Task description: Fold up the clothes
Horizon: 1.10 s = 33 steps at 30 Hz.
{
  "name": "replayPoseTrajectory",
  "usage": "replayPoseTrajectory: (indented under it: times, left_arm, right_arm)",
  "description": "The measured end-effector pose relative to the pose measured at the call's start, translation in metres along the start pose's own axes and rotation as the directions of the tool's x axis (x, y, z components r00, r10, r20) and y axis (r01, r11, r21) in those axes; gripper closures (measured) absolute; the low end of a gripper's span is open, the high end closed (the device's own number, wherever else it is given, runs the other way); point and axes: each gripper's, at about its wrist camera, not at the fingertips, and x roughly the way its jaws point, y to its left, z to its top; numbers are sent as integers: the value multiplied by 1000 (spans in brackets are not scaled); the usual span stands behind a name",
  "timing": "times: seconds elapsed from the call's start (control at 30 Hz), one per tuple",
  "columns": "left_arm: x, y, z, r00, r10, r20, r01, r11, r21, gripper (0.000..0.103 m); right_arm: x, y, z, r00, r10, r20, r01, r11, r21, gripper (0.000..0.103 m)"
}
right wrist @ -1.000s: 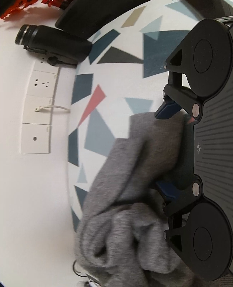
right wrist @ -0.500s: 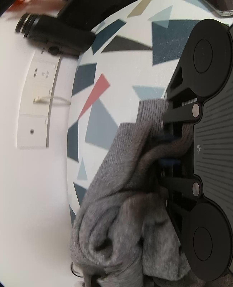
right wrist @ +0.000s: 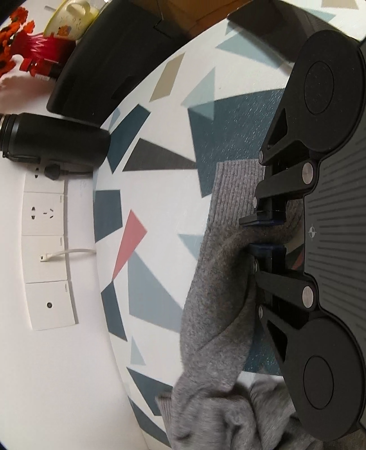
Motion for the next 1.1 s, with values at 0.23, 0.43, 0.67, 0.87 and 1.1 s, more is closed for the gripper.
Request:
replayPoseTrajectory:
  times: [0.23,0.43,0.67,0.87,1.1]
  left_arm:
    - [-7,-7,-7,999,-24,-25,25,998,58,76]
    - [-13,-44,11,994,-102,42,90,967,239,50]
    - [-3,-89,26,965,-263,3,245,904,351,40]
    - [25,-121,29,962,-270,-41,260,861,436,84]
    - [7,-81,50,971,-206,119,169,949,266,97]
  right_arm:
    - [-17,28,5,996,75,41,-72,994,-77,69]
    - [-27,58,14,973,218,74,-206,968,-140,54]
    - [-32,89,15,941,328,81,-301,922,-244,43]
    - [-23,114,25,919,385,86,-342,886,-312,43]
    - [-6,103,33,935,344,82,-315,915,-251,96]
